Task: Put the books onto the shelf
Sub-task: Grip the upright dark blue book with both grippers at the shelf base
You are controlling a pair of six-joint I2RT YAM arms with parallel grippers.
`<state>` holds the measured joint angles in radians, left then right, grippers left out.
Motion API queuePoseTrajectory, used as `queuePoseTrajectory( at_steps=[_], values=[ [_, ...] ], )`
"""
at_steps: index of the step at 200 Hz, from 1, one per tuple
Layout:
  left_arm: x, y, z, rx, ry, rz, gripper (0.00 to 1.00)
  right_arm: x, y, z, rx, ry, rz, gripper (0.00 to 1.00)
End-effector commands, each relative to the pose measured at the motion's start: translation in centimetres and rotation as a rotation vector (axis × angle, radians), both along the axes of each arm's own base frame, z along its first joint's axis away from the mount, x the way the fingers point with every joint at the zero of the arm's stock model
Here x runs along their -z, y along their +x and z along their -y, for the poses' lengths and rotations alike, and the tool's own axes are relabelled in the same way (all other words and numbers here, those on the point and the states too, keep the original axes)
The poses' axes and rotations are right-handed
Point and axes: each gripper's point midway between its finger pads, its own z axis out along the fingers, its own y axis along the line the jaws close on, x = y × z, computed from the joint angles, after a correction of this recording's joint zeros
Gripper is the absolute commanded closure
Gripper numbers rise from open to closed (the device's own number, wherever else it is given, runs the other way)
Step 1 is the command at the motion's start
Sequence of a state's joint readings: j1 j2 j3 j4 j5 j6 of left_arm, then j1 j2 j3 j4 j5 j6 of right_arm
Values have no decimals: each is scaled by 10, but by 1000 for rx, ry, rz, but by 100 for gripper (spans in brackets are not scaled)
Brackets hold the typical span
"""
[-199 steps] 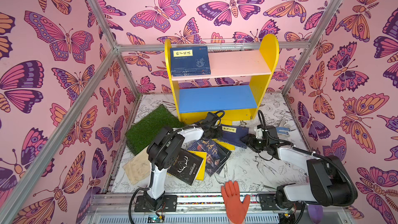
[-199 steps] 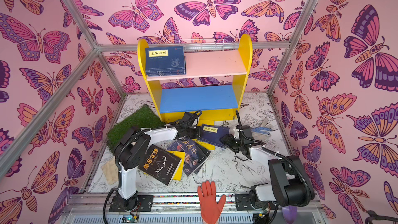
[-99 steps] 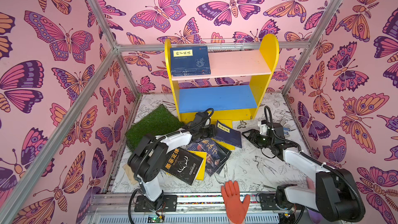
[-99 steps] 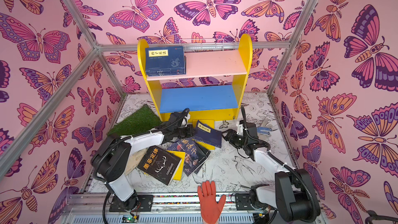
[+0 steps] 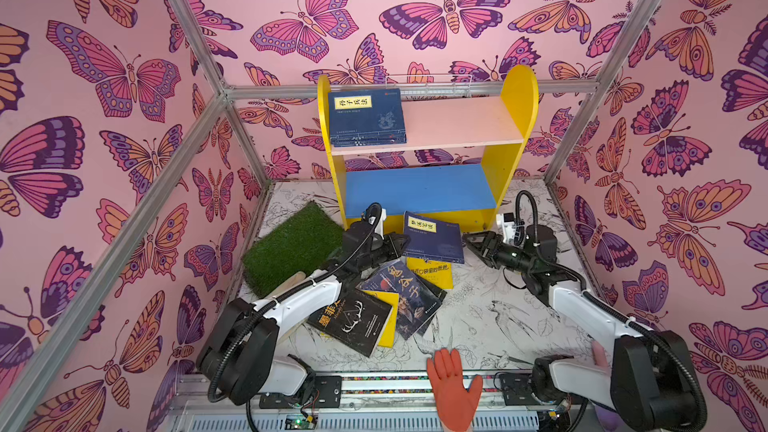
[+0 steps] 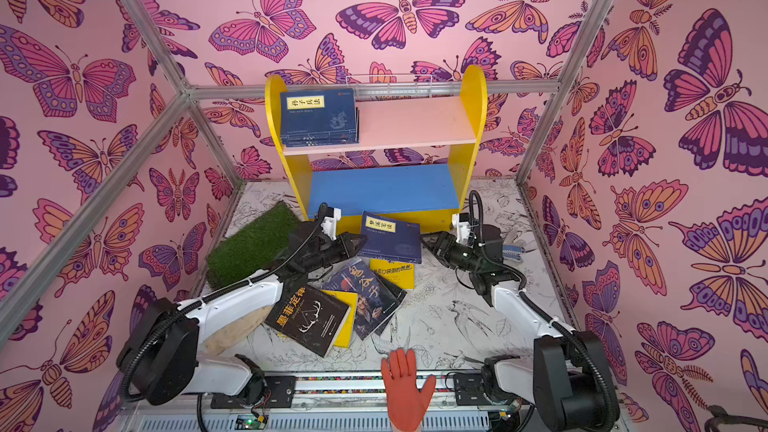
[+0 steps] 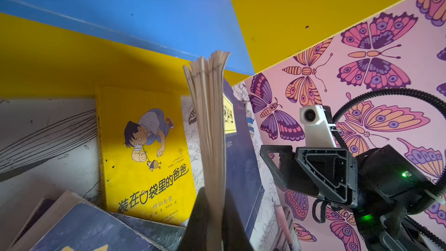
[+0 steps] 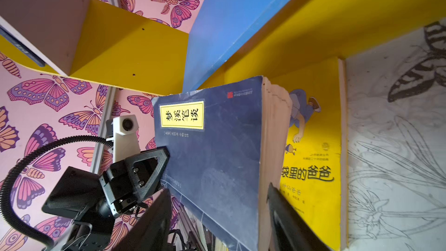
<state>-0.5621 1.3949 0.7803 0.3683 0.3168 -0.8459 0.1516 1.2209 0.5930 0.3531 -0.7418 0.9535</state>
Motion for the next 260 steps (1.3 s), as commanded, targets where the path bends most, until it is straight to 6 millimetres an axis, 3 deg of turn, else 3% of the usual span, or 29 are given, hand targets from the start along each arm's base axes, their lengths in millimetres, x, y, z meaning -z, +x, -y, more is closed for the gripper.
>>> queuePoseTrajectory(
  at_steps=[1, 36, 68, 100, 184, 192, 207, 221, 237, 239, 260],
  values=[
    [-45, 5, -6, -29, -114, 133, 100, -18, 2, -9, -37, 34, 38, 38],
    [-65, 5, -15, -48, -164, 185, 100, -13, 3, -14, -42, 39, 31, 39],
    [-67, 2, -14, -34, -174, 186, 100, -19, 4, -26, -72, 62, 49, 43],
    [-64, 2, -14, -34, -179, 179, 100, -26, 4, -39, -104, 93, 62, 57],
    [-41, 8, -24, -83, -129, 113, 100, -54, -2, -40, -116, 122, 133, 99],
    [-36, 10, -28, -105, -126, 96, 89, -59, -3, -41, -123, 125, 144, 100],
    [-26, 16, -39, -163, -121, 57, 55, -69, -7, -41, -136, 127, 170, 100],
    [-12, 21, -56, -242, -105, 7, 33, -84, -12, -42, -154, 132, 208, 100],
    [12, 25, -84, -375, -75, -72, 21, -107, -21, -44, -189, 132, 261, 100],
    [5, 23, -89, -393, -86, -63, 20, -110, -22, -44, -195, 131, 271, 100],
    [37, 15, -132, -583, -21, -181, 18, -144, -37, -48, -240, 117, 351, 100]
  ],
)
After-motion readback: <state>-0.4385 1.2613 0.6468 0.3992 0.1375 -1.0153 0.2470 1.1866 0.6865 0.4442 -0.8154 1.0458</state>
